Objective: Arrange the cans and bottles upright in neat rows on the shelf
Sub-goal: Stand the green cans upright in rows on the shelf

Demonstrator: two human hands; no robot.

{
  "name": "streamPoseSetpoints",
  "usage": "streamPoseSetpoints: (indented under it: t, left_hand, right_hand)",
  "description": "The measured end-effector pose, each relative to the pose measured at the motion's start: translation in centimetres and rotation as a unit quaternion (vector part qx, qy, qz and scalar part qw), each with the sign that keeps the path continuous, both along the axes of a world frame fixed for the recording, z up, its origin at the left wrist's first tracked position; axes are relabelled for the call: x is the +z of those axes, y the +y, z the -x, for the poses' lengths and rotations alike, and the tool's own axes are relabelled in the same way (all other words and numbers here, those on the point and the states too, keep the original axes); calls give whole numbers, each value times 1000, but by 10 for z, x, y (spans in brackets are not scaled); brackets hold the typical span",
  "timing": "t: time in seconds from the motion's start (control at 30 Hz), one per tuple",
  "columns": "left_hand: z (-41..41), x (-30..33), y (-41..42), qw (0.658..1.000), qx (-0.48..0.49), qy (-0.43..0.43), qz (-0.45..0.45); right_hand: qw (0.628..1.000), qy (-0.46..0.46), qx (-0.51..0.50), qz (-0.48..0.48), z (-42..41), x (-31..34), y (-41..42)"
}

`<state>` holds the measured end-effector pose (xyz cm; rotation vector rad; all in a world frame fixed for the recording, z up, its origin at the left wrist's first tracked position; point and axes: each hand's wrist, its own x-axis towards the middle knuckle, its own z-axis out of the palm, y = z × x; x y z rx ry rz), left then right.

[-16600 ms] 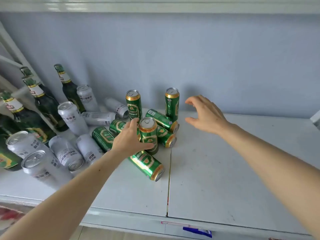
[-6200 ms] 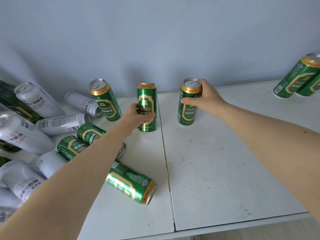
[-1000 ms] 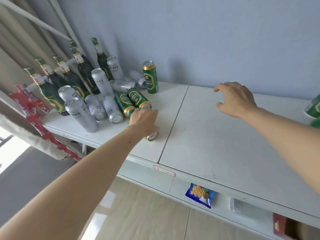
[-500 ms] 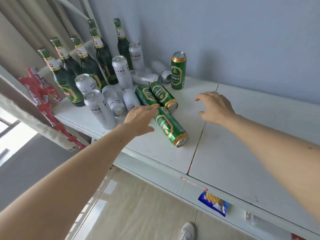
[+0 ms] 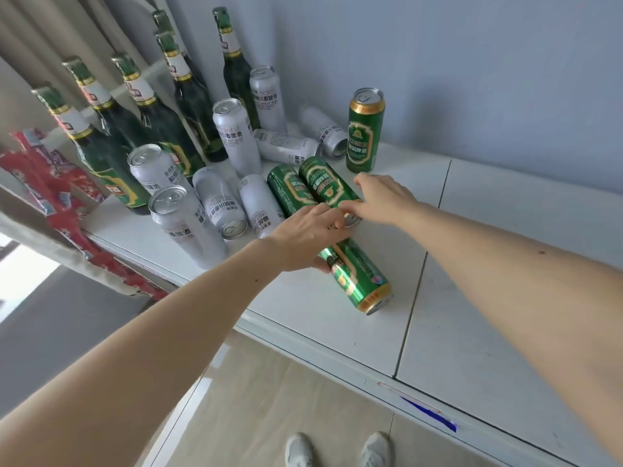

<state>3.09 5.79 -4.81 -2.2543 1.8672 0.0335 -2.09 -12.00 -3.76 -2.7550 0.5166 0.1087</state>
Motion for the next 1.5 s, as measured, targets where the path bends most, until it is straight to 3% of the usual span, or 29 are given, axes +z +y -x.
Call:
streamPoseSetpoints:
  t: [0.37,0.6,0.8,1.03,1.3,1.5]
  left_hand:
    - [-21,-12,2,993,-43,107,30]
    - [-20,-11,-3,996,-58,57,-19]
    - [-7,-4,-16,986,-117,-56,-107]
    - [-7,-3,-25,985,-102,-30,-136]
    - [-8,3,-34,994,-7,102,-36]
    - [-5,-3,-44,964,80,245,67]
  right_hand:
    - [992,59,-59,-96,-21,-21,4]
    - [990,82,-71,-88,-7,-19,-4]
    - [989,67,-87,-94,27,-8,-23]
    - [987,-40,-131,-81,56,27,-54]
    - [973,-139,-167,-77,72,63,-67]
    - [975,-129,-173,-57,72,72,-80]
